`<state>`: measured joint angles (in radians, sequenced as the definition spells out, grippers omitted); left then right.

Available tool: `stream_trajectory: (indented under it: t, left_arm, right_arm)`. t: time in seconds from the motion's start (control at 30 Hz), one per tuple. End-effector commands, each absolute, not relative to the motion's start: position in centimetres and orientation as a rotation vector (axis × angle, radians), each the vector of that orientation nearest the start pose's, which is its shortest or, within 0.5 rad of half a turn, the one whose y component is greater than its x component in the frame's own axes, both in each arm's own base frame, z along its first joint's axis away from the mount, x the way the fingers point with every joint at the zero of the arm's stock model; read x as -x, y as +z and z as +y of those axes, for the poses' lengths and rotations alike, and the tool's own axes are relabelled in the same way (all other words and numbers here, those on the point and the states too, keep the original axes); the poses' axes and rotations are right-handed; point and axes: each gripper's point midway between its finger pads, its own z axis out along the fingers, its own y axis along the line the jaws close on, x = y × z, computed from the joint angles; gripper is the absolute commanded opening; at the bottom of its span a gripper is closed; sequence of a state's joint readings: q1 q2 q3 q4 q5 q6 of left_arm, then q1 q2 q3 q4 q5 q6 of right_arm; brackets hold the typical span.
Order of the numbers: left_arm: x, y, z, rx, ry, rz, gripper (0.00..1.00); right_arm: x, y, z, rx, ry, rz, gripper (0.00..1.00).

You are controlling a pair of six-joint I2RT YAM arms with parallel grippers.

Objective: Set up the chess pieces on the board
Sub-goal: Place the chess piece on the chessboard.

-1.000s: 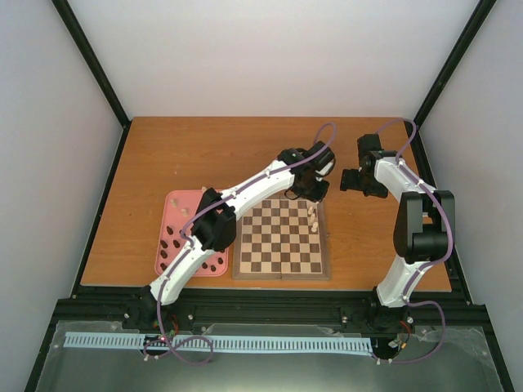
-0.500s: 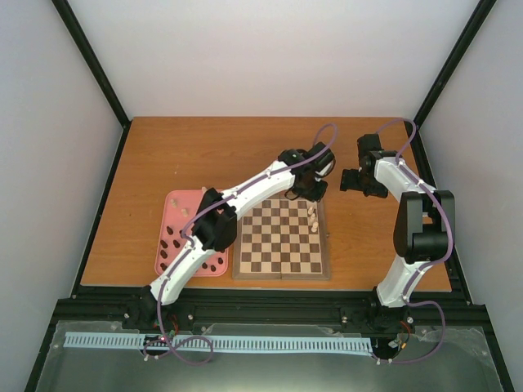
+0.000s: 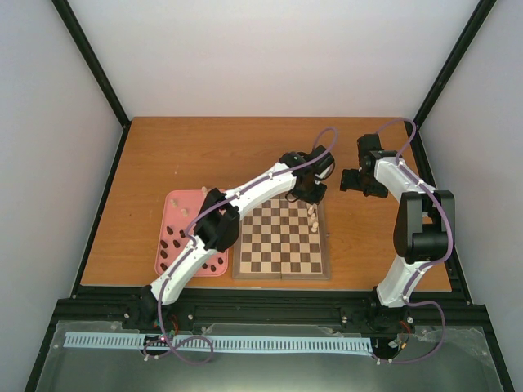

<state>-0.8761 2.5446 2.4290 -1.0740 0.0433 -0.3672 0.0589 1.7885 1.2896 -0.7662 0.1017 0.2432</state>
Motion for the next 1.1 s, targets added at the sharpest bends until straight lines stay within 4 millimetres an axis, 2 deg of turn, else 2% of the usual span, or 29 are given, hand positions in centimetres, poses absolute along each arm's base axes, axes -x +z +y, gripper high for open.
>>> stream_trajectory:
  t: [0.0,0.53,0.9,1.07]
  left_arm:
    - [-36.7,5.9,-44.5,-0.747,-0.33,2.746,0.1]
    - [-36.7,5.8,-44.4,-0.755,-0.323,2.747,0.19]
    - [-36.6,6.4,-44.8,-0.761,-0.354,2.735,0.33]
    - [-36.8,7.5,-45.1,-0.761,-0.385,2.71,0.39]
  right_arm:
    - [-39.7,7.1,0.3,-0.272,-0.104,2.806,1.0]
    - [-39.6,7.2,0.3,-0.266,-0.104,2.806,1.0]
    - [-39.8,7.5,0.4,-0.267,-0.094,2.8,1.0]
    - [-40.0,7.9,0.4,-0.264,-0.092,2.793,1.0]
